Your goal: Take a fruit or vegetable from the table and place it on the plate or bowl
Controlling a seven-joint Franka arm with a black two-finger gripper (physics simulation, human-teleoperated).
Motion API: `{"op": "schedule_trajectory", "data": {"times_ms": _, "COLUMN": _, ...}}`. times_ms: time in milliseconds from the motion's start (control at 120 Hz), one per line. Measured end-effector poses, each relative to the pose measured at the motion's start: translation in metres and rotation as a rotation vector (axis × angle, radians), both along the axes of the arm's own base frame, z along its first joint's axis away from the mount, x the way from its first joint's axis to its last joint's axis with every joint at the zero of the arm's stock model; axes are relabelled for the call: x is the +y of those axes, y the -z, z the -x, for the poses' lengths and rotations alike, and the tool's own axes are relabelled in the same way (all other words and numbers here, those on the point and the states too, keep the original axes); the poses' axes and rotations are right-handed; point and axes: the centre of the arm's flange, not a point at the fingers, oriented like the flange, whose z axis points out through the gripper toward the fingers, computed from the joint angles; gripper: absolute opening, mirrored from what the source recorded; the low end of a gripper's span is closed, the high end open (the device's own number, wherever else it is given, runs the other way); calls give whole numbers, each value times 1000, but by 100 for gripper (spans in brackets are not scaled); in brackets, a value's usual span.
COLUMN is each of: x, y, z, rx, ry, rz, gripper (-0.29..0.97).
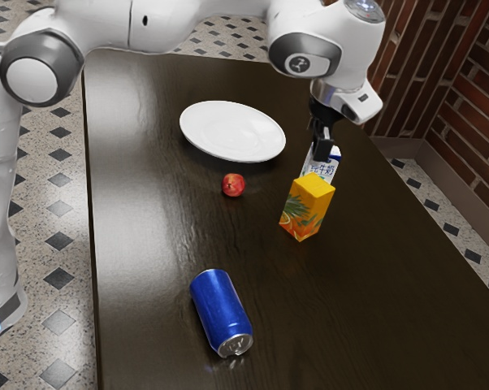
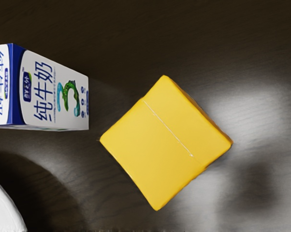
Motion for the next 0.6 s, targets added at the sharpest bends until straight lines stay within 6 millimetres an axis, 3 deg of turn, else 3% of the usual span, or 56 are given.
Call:
{"op": "schedule_trajectory", "data": {"times_ms": 175, "x": 0, "y": 12, "z": 1, "rx": 29, "ry": -18, "rz": 46, "gripper": 68}}
{"op": "schedule_trajectory", "data": {"times_ms": 283, "x": 14, "y": 25, "z": 24, "rx": 76, "ry": -131, "rz": 91, "gripper": 68}}
{"op": "schedule_trajectory", "data": {"times_ms": 333, "x": 21, "y": 39, "z": 47, "rx": 112, "ry": -197, "rz": 126, "gripper": 68}}
{"op": "schedule_trajectory", "data": {"times_ms": 400, "x": 36, "y": 65, "z": 78, "rx": 139, "ry": -286, "rz": 175, "gripper": 68}}
{"op": "schedule_trajectory", "data": {"times_ms": 458, "x": 71, "y": 82, "z": 93, "rx": 146, "ry": -410, "rz": 236, "gripper": 68}}
{"op": "schedule_trajectory", "data": {"times_ms": 517, "x": 97, "y": 90, "z": 100, "rx": 137, "ry": -516, "rz": 286, "gripper": 68}}
{"op": "schedule_trajectory", "data": {"times_ms": 600, "x": 104, "y": 93, "z": 100, "rx": 121, "ry": -591, "rz": 316, "gripper": 68}}
